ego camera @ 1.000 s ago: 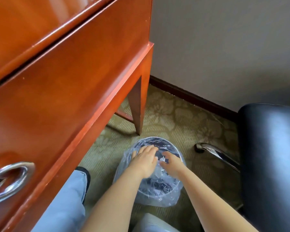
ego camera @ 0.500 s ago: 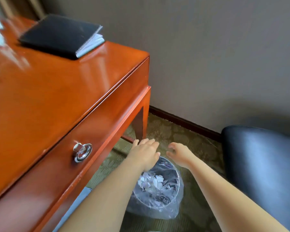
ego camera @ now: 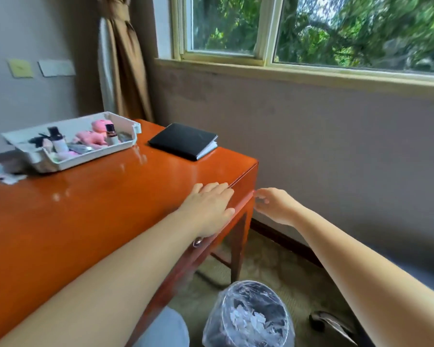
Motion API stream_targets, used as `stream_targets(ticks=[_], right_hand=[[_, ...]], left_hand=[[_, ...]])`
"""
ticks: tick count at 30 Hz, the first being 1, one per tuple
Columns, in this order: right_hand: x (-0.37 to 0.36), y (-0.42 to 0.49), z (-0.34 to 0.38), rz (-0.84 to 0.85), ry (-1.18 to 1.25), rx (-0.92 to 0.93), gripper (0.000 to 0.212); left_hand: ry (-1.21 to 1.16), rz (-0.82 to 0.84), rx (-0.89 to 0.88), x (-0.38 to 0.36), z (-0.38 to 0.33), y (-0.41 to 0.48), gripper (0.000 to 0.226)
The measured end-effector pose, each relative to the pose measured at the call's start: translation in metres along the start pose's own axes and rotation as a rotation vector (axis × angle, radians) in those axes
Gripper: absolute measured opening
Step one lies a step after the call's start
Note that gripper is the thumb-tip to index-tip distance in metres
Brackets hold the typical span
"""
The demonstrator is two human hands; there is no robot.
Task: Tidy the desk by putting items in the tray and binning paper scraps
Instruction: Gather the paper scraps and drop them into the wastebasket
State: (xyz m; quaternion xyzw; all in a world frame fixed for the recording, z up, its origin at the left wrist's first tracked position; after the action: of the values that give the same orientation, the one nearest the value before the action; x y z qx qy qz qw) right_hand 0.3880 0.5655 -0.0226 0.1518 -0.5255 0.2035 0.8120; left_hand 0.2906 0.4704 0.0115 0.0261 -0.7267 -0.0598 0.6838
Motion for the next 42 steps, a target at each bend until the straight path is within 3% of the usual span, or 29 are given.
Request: stream_targets(ticks=[7, 16, 24, 33, 42], right_hand=[[0.006, -0.005, 0.131, -0.018, -0.061, 0.266, 0.042], [-0.067, -0.031, 0.279, 0.111, -0.068, 0.540, 0.041], [-0.144, -0.075, 0.364, 0.236, -0.074, 0.694, 0.049], [-0.182, -0.104, 0.431, 0.120, -0.031, 0.831, 0.046], [-0.204, -0.068, 0.480, 0.085, 0.020, 0.817, 0.047]], left_hand=[[0.086, -0.014, 0.176, 0.048, 0.078, -0.070, 0.054], [0.096, 0.035, 0.445, 0.051, 0.181, -0.186, 0.058], [0.166, 0.006, 0.754, 0.038, 0.249, -0.307, 0.063], [0.100, -0.145, 1.108, 0.034, 0.304, -0.392, 0.071], [-0.006, -0.218, 1.078, 0.034, 0.360, -0.373, 0.068]])
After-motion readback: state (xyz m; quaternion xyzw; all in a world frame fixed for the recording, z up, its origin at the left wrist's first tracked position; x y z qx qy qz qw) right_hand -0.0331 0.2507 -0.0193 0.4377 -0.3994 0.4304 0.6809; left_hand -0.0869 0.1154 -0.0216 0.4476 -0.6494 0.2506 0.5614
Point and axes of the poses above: each hand's wrist, its own y-axis towards the middle knuckle, its own x-axis out of the back of the hand, z = x × y, the point moved 10 cm from there along y, towards the middle knuckle, and after that the axes turned 5 degrees about -z, right-handed, at the moved point
